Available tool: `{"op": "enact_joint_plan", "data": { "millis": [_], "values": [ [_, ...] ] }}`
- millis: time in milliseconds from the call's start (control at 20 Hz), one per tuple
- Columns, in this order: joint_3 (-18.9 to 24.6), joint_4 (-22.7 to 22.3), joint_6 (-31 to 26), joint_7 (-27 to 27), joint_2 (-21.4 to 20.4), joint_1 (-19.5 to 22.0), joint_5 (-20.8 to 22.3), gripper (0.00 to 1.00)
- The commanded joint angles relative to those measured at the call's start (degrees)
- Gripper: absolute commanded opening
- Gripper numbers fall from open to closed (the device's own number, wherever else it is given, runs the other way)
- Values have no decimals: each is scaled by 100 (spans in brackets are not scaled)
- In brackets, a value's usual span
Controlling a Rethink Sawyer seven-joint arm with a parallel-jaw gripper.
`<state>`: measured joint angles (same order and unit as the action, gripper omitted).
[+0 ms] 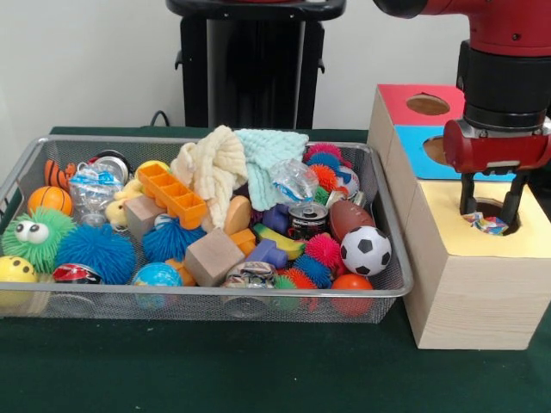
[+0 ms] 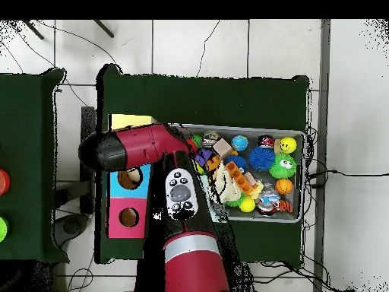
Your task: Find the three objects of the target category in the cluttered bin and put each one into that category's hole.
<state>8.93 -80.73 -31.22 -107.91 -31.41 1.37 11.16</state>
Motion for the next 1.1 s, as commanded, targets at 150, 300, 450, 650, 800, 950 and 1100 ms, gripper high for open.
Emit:
{"op": "enact_joint_plan", "data": {
  "millis": [150,300,450,650,800,950,1100],
  "values": [
    [333,-346,-204,17,-16,72,144,100],
    [368,-394,-219,31,-67,106,111,100],
    [463,-470,-278,90,-139,196,36,100],
    [436,-708,-601,-8,-576,169,-121,100],
    [220,-916,-1305,-355,-1318,-77,-409,100],
    [169,-953,-1663,-409,-1640,-150,-523,100],
    [163,-1000,-1632,-398,-1781,-163,-496,100]
  ]
}}
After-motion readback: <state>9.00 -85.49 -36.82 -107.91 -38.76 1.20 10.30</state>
